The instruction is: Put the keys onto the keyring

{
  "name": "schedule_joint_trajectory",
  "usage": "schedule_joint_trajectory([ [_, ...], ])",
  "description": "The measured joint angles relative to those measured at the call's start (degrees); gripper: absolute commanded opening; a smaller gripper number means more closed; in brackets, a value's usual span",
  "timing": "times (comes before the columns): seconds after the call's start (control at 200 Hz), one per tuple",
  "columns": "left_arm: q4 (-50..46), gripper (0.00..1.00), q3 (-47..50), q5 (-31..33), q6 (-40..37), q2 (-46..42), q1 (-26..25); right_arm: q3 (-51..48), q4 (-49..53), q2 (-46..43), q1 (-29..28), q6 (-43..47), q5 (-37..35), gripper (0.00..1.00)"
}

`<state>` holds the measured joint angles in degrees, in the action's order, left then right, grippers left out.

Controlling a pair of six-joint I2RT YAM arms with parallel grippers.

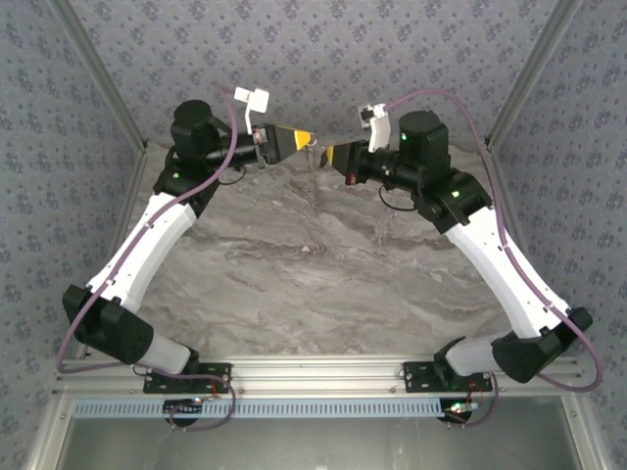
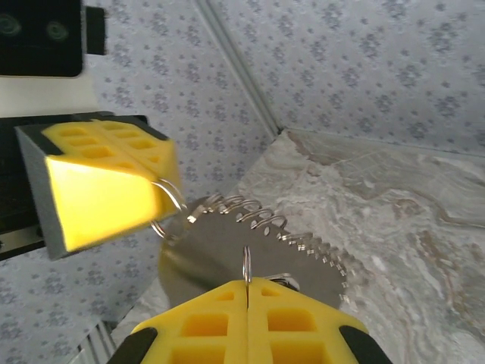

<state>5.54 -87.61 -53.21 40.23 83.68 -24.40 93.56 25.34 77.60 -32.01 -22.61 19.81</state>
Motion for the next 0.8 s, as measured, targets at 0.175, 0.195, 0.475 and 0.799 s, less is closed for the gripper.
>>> schedule_joint_trajectory([
  [0.175, -1.36, 0.00, 0.00, 2.10, -1.31, -0.13, 0.00, -0.31, 0.59, -2.16, 1.03, -0.02, -1.20, 0.00],
  [0.195, -1.55, 0.00, 0.00, 2.47, -1.55, -0.15, 0.00, -0.31, 0.57, -2.34, 1.03, -0.04, -1.18, 0.00],
  [0.475, -5.16, 0.00, 0.00, 8.90, -5.01, -1.57, 0.00, 1.27, -0.76, -0.57, -0.74, -0.50, 0.81, 0.00],
  [0.799, -6.03, 0.00, 0.00, 10.86, -6.19, -2.97, -0.11, 4.17, -4.20, 4.07, -2.16, -1.90, 2.23, 0.00],
])
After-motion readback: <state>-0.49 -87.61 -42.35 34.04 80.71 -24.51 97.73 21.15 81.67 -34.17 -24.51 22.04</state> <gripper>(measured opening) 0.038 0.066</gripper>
